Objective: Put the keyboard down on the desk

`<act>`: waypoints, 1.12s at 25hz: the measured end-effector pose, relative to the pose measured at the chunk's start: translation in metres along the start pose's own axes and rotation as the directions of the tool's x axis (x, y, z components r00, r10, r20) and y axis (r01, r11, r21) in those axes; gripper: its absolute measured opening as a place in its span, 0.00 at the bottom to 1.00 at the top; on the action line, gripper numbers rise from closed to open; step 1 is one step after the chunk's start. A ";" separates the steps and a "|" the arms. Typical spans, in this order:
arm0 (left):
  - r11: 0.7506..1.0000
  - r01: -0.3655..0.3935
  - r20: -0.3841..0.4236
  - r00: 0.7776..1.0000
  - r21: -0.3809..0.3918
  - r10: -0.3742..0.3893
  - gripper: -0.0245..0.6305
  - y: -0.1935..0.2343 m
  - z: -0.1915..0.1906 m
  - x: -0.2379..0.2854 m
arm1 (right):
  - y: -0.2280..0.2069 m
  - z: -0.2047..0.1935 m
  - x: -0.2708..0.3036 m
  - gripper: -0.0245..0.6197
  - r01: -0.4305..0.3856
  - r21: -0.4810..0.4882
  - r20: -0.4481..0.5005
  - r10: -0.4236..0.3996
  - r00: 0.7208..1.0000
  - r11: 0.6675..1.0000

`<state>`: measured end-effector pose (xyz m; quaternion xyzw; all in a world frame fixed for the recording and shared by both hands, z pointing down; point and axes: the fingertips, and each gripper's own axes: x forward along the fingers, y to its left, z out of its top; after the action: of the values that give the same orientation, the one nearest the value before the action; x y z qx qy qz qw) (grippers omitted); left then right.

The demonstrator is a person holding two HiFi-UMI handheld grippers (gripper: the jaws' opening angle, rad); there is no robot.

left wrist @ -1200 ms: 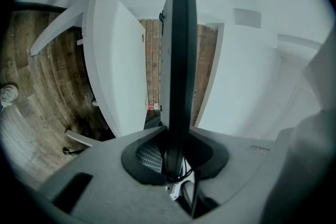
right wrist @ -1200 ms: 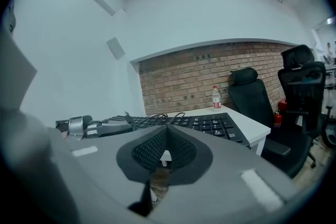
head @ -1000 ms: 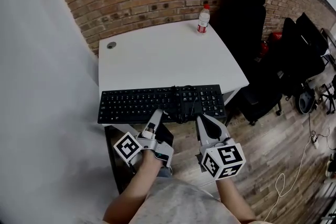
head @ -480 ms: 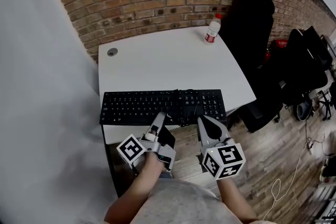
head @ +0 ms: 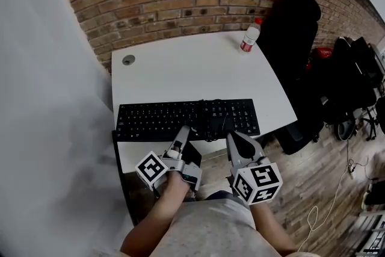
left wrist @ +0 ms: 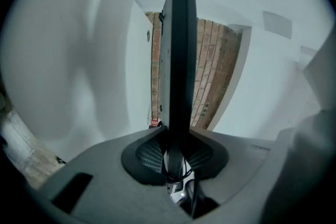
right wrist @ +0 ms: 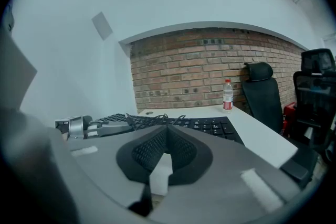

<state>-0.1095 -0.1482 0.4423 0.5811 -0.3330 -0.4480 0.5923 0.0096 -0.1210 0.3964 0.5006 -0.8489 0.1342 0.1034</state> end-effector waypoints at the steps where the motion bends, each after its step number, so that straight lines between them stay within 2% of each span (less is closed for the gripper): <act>1: 1.000 0.001 0.001 1.000 -0.002 -0.001 0.14 0.001 0.002 0.003 | -0.001 0.001 0.003 0.05 -0.001 0.002 0.000 0.001 1.000 1.000; 12: 1.000 -0.004 0.032 0.999 0.006 0.004 0.14 0.014 0.019 0.045 | -0.028 0.007 0.047 0.05 -0.039 0.015 0.005 0.039 0.999 0.999; 28: 0.998 -0.049 0.166 0.985 0.030 0.044 0.14 0.055 0.042 0.132 | -0.099 0.020 0.140 0.05 -0.177 0.006 -0.064 0.177 0.982 0.984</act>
<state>-0.0902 -0.2895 0.4843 0.5439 -0.4019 -0.4750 0.5630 0.0294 -0.2886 0.4330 0.4187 -0.8863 0.1588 0.1181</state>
